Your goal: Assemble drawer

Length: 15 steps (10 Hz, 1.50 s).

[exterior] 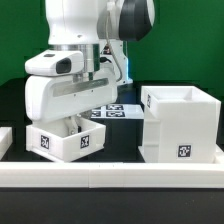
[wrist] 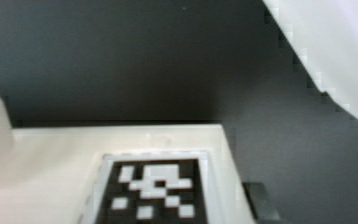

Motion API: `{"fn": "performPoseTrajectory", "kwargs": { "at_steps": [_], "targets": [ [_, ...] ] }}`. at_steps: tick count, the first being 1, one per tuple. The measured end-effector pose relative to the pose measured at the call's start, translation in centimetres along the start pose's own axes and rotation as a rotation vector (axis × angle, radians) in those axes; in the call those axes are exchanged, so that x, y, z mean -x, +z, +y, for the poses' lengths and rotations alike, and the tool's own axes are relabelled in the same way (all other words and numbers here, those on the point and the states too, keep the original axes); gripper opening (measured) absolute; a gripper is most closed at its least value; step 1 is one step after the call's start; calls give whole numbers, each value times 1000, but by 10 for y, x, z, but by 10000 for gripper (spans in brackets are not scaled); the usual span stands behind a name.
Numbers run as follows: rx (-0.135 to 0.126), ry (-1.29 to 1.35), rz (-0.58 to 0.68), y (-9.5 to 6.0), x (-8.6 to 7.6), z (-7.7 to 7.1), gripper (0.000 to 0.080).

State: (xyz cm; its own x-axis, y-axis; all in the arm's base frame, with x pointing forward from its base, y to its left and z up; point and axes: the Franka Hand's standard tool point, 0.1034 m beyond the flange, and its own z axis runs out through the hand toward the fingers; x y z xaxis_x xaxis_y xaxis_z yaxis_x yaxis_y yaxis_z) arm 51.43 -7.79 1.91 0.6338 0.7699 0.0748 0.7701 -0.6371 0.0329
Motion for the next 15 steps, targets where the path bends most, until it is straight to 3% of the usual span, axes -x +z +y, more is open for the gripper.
{"fn": "performPoseTrajectory", "kwargs": {
  "at_steps": [4, 6, 10, 11, 13, 15],
  "targets": [
    [11, -356, -24, -1, -3, -4, 42],
    [-19, -562, -53, 2, -4, -6, 42],
    [-19, -690, -60, 2, 0, -4, 42],
    [-5, -694, -53, 3, -5, -5, 42],
    [-16, -713, -55, 4, -16, -6, 42],
    [11, -719, -46, 5, -21, -4, 42]
  ]
}}
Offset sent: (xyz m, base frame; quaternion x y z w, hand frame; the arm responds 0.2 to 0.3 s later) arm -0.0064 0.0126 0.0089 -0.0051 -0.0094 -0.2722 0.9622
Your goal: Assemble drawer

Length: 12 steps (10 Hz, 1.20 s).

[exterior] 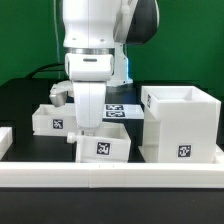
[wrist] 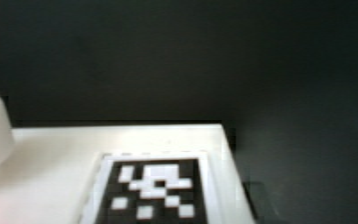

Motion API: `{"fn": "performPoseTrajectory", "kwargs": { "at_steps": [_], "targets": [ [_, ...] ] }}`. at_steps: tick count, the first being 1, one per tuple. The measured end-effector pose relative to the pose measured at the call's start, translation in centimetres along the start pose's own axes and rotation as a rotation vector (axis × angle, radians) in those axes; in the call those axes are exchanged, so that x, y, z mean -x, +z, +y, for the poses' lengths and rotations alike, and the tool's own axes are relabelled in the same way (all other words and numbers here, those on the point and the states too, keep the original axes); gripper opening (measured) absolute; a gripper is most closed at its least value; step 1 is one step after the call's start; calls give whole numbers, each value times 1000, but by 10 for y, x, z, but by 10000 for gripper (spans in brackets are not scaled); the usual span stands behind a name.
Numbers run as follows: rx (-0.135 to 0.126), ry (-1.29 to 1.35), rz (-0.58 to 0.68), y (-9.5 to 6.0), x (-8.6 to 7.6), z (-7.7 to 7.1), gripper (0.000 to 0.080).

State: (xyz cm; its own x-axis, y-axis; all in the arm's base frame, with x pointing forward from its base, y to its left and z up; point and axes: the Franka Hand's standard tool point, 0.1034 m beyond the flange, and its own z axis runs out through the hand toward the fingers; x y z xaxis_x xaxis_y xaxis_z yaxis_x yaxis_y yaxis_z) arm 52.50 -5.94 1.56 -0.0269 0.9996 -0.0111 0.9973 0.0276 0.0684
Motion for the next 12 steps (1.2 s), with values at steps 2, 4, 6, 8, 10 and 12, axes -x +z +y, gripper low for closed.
{"fn": "performPoseTrajectory", "kwargs": {
  "at_steps": [2, 4, 6, 8, 10, 12],
  "targets": [
    [-41, 4, 2, 1, 1, -4, 42],
    [-75, 0, 4, 2, -1, -4, 42],
    [-89, -4, 11, -1, -17, 4, 42],
    [-81, -12, 15, -3, -25, 10, 42],
    [-82, -7, 15, -3, -24, 9, 42],
    [-82, -13, 17, -2, -27, 10, 42]
  ]
}}
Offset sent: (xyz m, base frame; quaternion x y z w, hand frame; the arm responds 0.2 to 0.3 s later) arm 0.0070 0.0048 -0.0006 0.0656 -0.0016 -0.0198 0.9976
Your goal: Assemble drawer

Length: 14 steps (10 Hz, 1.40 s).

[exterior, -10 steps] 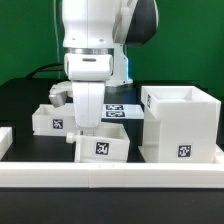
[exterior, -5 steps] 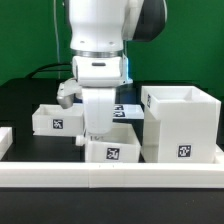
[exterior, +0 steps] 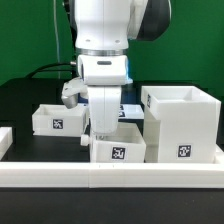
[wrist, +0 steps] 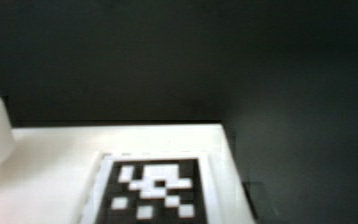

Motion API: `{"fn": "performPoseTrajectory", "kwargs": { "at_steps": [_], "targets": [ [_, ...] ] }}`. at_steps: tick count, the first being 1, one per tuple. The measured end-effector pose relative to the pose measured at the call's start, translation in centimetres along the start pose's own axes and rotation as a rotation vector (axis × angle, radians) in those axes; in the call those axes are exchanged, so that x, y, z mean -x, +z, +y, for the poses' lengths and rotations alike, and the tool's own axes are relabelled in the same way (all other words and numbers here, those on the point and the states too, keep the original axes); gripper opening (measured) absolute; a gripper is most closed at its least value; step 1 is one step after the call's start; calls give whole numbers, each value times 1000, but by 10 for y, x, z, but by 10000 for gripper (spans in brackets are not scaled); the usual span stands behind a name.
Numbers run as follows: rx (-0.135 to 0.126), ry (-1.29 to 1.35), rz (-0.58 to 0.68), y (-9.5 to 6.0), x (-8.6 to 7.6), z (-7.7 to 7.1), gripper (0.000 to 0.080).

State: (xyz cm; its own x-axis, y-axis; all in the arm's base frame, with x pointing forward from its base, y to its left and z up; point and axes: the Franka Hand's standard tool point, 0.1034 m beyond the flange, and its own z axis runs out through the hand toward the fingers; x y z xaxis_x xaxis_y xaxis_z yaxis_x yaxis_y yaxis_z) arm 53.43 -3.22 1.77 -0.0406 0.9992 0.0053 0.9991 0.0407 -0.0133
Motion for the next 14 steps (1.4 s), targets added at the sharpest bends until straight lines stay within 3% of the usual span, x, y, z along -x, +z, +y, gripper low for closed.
{"fn": "performPoseTrajectory", "kwargs": {
  "at_steps": [3, 7, 9, 14],
  "targets": [
    [4, -26, 4, -2, -18, 12, 42],
    [0, -27, 3, 0, -15, 10, 42],
    [-17, -80, 2, 3, -13, 7, 42],
    [-15, -79, 2, 3, -11, 7, 42]
  ]
}}
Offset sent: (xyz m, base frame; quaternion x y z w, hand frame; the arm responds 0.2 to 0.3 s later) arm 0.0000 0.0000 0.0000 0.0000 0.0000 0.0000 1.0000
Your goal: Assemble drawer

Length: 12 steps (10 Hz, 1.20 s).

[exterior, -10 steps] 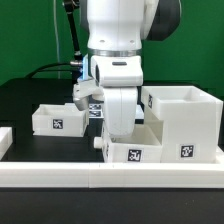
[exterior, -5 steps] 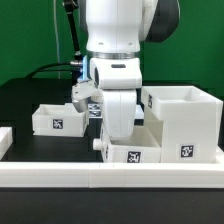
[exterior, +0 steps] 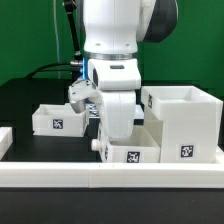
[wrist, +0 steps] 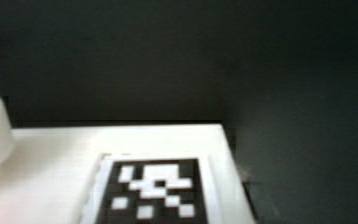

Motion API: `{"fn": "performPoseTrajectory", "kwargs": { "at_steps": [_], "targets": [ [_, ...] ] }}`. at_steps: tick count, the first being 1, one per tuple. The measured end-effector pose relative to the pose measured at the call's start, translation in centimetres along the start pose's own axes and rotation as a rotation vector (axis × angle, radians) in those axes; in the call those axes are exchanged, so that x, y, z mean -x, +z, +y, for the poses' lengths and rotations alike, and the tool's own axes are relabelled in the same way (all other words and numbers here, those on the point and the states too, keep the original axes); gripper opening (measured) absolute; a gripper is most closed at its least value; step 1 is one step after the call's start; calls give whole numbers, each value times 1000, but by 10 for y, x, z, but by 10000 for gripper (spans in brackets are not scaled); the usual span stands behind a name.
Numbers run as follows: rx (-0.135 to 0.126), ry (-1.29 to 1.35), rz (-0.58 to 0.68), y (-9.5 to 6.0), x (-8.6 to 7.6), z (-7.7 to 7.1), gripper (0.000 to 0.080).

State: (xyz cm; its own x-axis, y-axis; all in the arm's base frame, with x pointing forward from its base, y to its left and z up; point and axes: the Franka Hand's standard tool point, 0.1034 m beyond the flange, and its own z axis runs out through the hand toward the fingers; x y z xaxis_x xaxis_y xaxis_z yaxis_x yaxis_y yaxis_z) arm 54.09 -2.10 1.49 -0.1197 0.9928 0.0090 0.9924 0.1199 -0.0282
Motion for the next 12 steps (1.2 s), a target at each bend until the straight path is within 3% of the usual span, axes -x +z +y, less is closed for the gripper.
{"fn": "performPoseTrajectory", "kwargs": {
  "at_steps": [4, 9, 12],
  "targets": [
    [3, -24, 3, -1, -10, 3, 42],
    [2, -9, 4, -1, -10, 2, 42],
    [1, 59, 6, 0, -23, 4, 42]
  ]
}}
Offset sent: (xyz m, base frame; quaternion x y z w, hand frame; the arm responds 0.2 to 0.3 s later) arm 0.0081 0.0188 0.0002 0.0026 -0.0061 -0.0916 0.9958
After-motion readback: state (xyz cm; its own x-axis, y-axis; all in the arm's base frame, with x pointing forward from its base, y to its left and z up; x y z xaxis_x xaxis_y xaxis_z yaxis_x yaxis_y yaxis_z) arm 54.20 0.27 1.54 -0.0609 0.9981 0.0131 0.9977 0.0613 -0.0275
